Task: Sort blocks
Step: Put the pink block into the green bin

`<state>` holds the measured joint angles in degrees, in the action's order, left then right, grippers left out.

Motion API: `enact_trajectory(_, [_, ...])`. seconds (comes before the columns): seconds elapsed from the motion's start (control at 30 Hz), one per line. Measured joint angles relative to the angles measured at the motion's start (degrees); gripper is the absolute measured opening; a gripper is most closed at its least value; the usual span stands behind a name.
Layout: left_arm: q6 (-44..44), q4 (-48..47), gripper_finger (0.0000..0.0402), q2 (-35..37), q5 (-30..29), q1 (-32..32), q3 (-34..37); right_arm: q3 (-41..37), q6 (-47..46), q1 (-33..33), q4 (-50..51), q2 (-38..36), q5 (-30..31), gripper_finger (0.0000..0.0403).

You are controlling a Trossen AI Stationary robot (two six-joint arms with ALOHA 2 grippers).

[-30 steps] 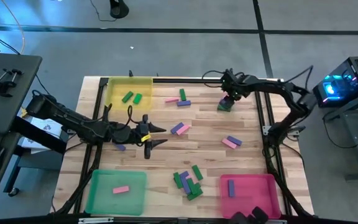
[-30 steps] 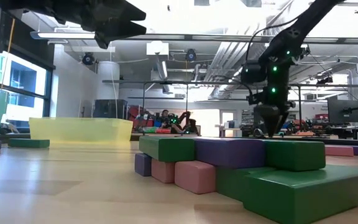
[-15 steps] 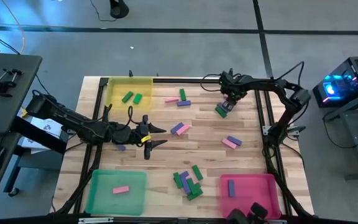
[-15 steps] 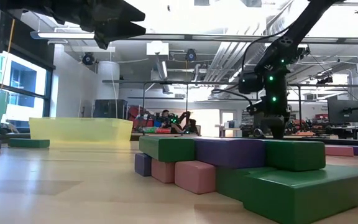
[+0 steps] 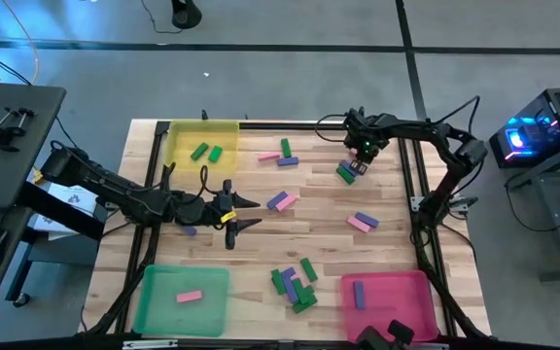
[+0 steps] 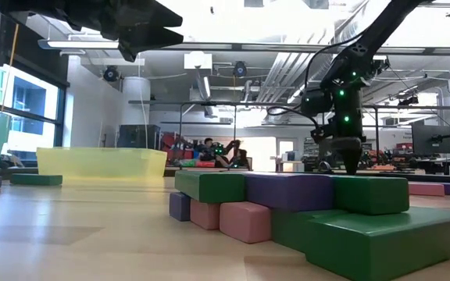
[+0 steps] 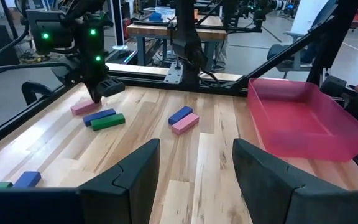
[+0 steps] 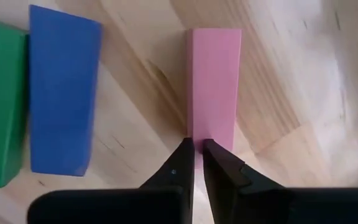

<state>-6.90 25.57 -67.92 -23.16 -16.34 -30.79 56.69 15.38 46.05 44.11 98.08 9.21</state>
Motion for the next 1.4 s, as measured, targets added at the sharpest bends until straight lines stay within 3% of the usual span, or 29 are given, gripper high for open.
enact_trajectory(0.33, [0.0,0.0,0.0188,0.0,0.0,0.0,0.0,0.0,-3.3,-0.1,3.4,0.0,-0.8,0.003])
enact_trajectory(0.63, [0.0,0.0,0.0188,0.0,0.0,0.0,0.0,0.0,-4.4,-0.1,3.7,0.1,-1.3,0.0181])
enact_trajectory(0.77, [0.1,0.0,0.0188,0.0,0.0,0.0,0.0,-0.1,-4.9,-0.1,4.5,0.1,-1.4,0.0222])
enact_trajectory(1.13, [0.1,0.0,0.0188,0.0,0.0,0.0,0.0,2.6,-4.6,-0.1,12.5,0.1,-5.7,0.0228])
enact_trajectory(1.4, [0.1,0.0,0.0188,0.0,0.0,0.0,0.0,3.5,-7.8,1.1,11.5,0.1,1.3,0.0228])
